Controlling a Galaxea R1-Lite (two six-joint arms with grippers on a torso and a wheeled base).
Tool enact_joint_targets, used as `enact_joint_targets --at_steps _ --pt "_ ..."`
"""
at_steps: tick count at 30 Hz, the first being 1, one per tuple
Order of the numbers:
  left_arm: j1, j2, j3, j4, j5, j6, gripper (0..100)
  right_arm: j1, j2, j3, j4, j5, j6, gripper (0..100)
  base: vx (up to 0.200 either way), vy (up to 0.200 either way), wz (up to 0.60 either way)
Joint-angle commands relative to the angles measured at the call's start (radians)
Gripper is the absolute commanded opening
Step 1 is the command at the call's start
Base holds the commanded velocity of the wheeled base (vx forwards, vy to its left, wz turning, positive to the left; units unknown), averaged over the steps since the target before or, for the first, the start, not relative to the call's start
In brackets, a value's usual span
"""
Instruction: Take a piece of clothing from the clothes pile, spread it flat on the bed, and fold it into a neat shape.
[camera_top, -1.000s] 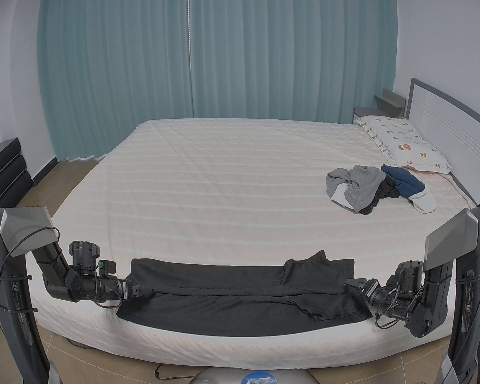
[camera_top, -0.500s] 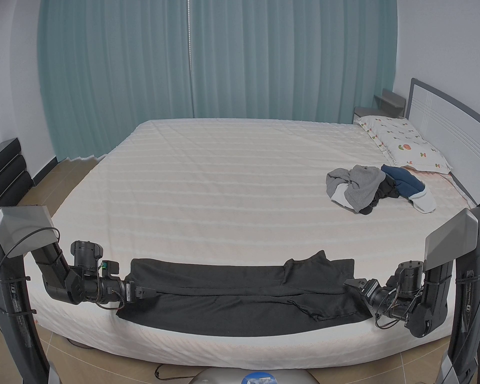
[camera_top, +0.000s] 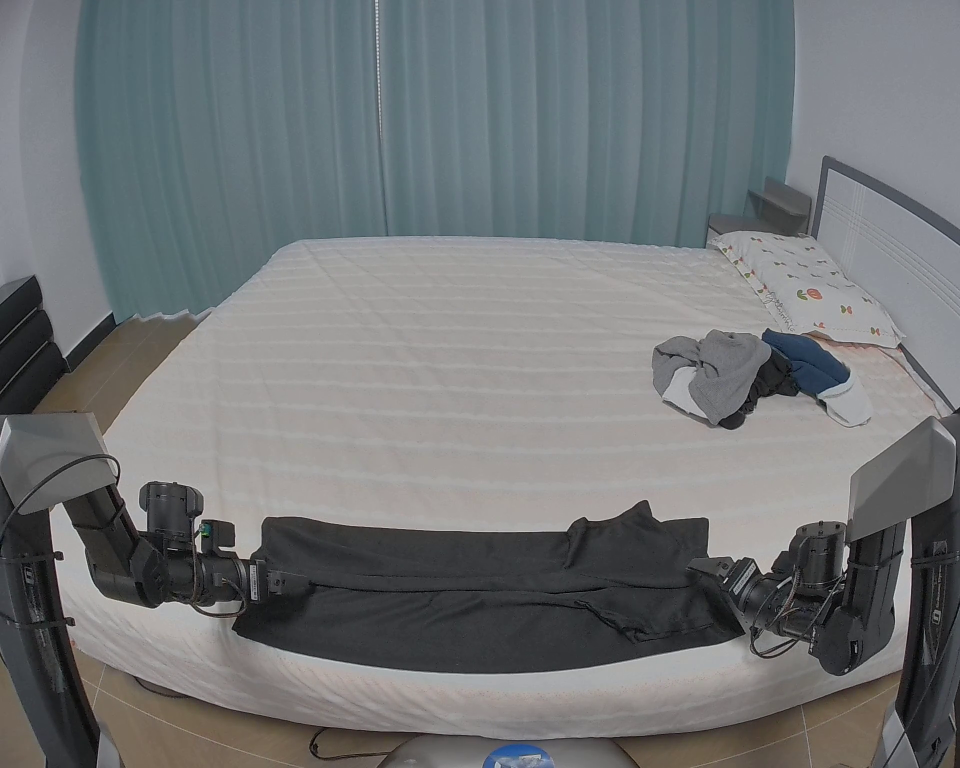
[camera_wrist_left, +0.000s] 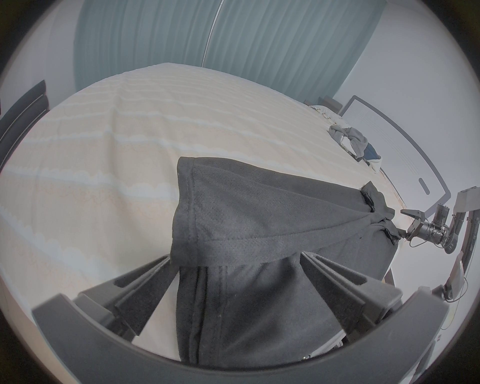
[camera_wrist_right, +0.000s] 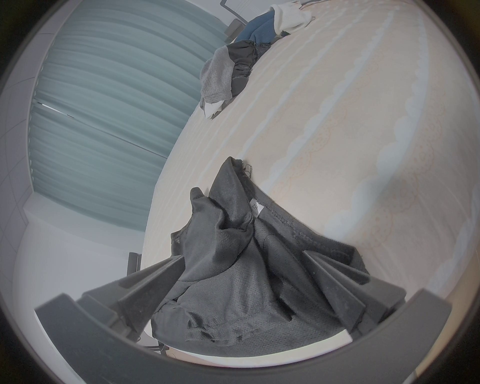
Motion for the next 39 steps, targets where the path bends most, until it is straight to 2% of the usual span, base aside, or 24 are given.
enact_joint_targets --at_steps 1,11,12,18,24,35,37,39 --pt "0.002 0.049 -0.006 -0.027 0.002 -0.001 100 0.002 0.001 0.0 -0.011 0.0 -0.001 100 0.0 0.0 0.0" --pt "-0.002 0.059 -0.002 -0.068 0.0 -0.056 100 0.003 0.003 0.0 -0.011 0.0 -0.001 100 0.0 0.0 0.0" --pt "-0.002 0.059 -0.002 -0.07 0.0 -0.061 0 0.003 0.003 0.0 -0.011 0.0 -0.001 100 0.0 0.0 0.0" --pt "-0.005 0.048 0.001 -0.082 0.0 -0.142 0 0.005 0.003 0.003 -0.011 0.0 -0.004 100 0.0 0.0 0.0" --pt "-0.003 0.053 0.012 -0.136 0.0 -0.152 0 0.005 0.003 0.003 -0.011 0.0 -0.004 100 0.0 0.0 0.0" --pt "0.005 0.037 0.032 -0.147 0.0 -0.179 0 0.005 0.003 0.001 -0.011 0.0 -0.004 100 0.0 0.0 0.0" --pt "0.003 0.034 0.029 -0.153 0.0 -0.239 0 0.005 0.003 0.001 -0.011 0.0 -0.004 100 0.0 0.0 0.0" --pt "0.003 0.034 0.026 -0.153 0.0 -0.247 0 0.005 0.003 0.001 -0.011 0.0 -0.004 100 0.0 0.0 0.0"
